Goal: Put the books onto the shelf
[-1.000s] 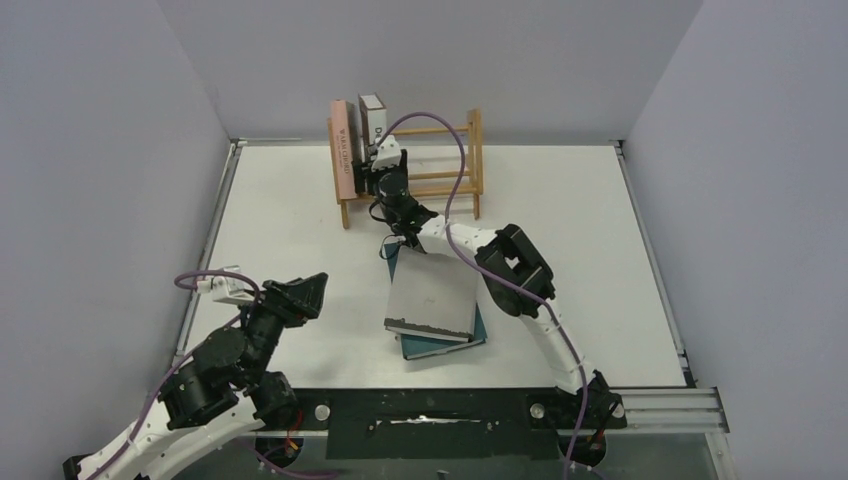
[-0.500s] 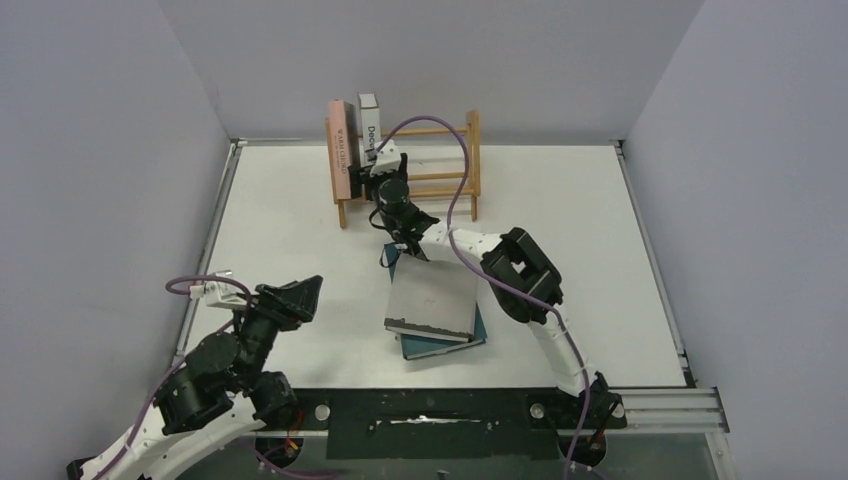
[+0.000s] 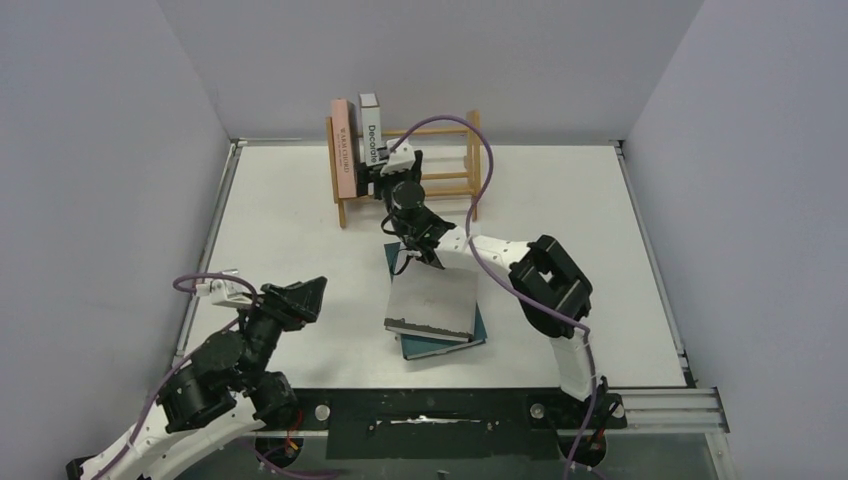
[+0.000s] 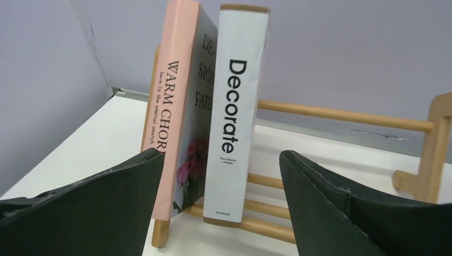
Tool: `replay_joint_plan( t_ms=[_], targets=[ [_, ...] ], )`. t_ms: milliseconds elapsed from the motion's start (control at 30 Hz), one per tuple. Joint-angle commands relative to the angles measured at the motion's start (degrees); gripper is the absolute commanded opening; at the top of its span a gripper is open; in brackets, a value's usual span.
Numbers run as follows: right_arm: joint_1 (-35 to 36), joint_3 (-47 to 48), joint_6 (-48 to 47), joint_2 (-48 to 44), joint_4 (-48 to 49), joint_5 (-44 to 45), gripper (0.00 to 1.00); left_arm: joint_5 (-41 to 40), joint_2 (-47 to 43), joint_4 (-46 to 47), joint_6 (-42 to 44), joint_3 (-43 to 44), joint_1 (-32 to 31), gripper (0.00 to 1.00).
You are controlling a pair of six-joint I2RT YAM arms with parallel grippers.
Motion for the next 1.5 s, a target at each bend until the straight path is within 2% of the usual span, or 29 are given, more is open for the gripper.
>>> replay_joint_plan(
  t_ms=[0,267,400,567,733,933,1100,1233,1467],
  targets=[
    [0.2,-3.1,-0.6,-9.4,3.4,3.2,0.82,2.3,3.3,4.9,1.7,0.4,0.2,0.69],
    [-0.2,-12.4,7.7,-28.2,-16.6,6.9,0.82,10.4,17.2,13.6,2.9,1.6,0.2,0.70],
    [-1.1,-19.2,15.8,-39.8,-30.2,4.5,0.82,15.5,27.7,18.9,3.2,3.4,0.3,0.71],
    [-1.6,-28.8,24.1,-54.5,-40.9,1.3,0.82,19.9,38.6,23.0,3.2,5.9,0.8,0.72],
    [-1.8,-34.7,31.0,-63.9,-50.8,-1.6,0.83,22.7,45.6,24.9,3.3,7.9,3.5,0.72],
    [-3.2,-44.1,37.7,-73.3,-52.7,-8.5,0.83,31.8,50.7,27.5,2.5,7.9,11.7,0.72],
    [-6.1,-51.7,42.1,-78.4,-52.6,-13.4,0.84,32.5,53.0,28.4,2.8,7.7,13.3,0.72],
    [-10.6,-57.2,43.8,-80.9,-49.3,-21.9,0.87,34.2,55.9,30.3,2.8,8.0,13.7,0.72],
    [-15.4,-62.5,45.2,-80.4,-42.5,-31.0,0.89,36.3,59.7,31.9,2.5,8.0,14.0,0.72]
  ],
)
